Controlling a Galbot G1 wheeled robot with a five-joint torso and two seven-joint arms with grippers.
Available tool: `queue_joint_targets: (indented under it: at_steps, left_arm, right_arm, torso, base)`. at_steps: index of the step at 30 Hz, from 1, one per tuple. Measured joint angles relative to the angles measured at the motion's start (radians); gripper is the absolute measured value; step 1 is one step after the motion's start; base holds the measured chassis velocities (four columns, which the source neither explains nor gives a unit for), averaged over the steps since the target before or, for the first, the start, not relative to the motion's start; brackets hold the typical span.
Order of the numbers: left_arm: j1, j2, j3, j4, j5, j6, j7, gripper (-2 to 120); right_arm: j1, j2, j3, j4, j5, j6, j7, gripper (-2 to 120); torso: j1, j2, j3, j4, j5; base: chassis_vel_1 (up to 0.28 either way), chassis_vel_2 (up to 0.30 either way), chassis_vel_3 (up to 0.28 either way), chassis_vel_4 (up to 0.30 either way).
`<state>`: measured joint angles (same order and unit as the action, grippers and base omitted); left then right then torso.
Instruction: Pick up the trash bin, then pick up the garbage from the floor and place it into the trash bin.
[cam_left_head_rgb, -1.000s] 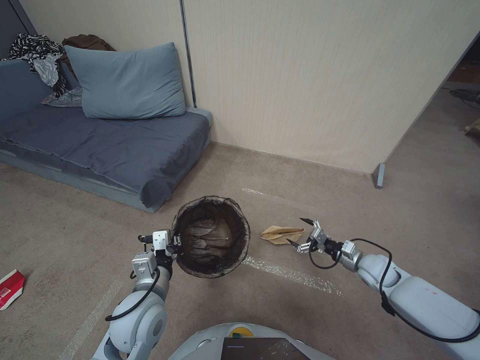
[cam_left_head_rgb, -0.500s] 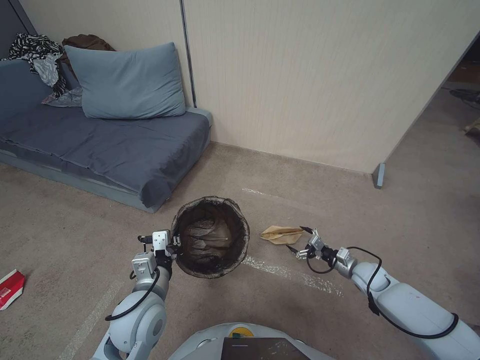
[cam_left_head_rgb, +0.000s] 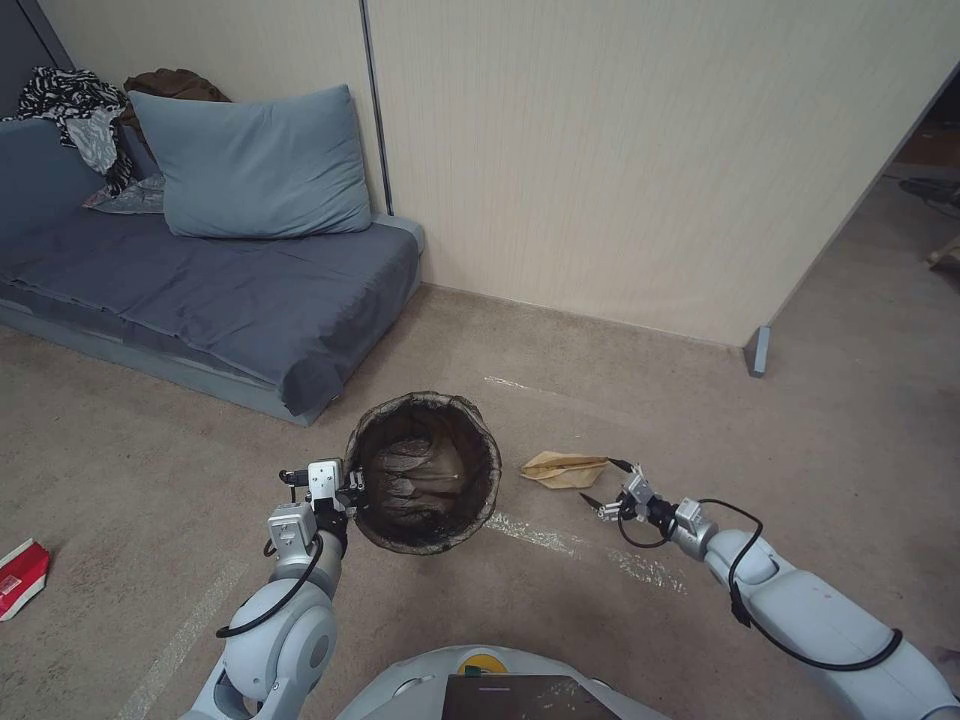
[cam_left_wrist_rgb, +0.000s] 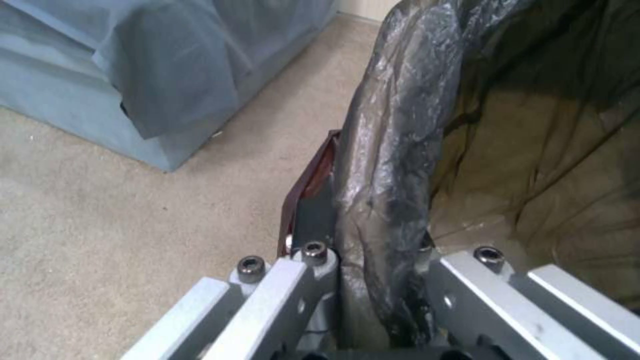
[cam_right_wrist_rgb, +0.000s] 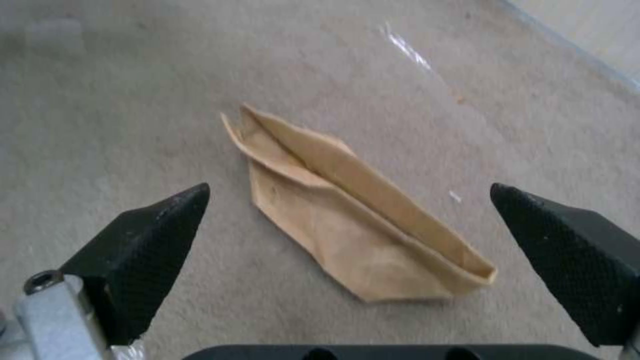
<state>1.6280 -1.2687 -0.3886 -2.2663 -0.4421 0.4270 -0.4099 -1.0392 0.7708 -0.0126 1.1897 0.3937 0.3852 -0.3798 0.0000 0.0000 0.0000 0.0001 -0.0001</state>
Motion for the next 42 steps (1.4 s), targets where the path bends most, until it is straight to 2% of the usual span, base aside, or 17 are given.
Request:
queue_joint_targets:
  at_steps: [14,25,42]
  left_arm:
    - [-0.005,0.008,-0.002,0.006,-0.005,-0.008,0.0,4]
    - [-0.012,0.013,0.0,0.015,-0.01,-0.016,0.002,4]
    - [-0.022,0.017,0.004,0.023,-0.015,-0.017,0.001,4]
  right_arm:
    - [0.019,0.041,0.01,-0.089,-0.017,0.004,-0.01,100]
    - [0.088,0.088,0.005,-0.232,-0.022,0.008,-0.025,100]
    - [0.156,0.14,0.0,-0.332,-0.037,0.008,-0.01,100]
  torso:
    - [0.0,0.0,0.0,-0.0002,0.0002]
    - [0.0,0.0,0.0,0.0,-0.0001]
    - [0.0,0.0,0.0,-0.0001,0.0001]
  base:
    - [0.0,0.0,0.0,0.0]
    - [0.0,0.0,0.0,0.0]
    - [0.0,0.0,0.0,0.0]
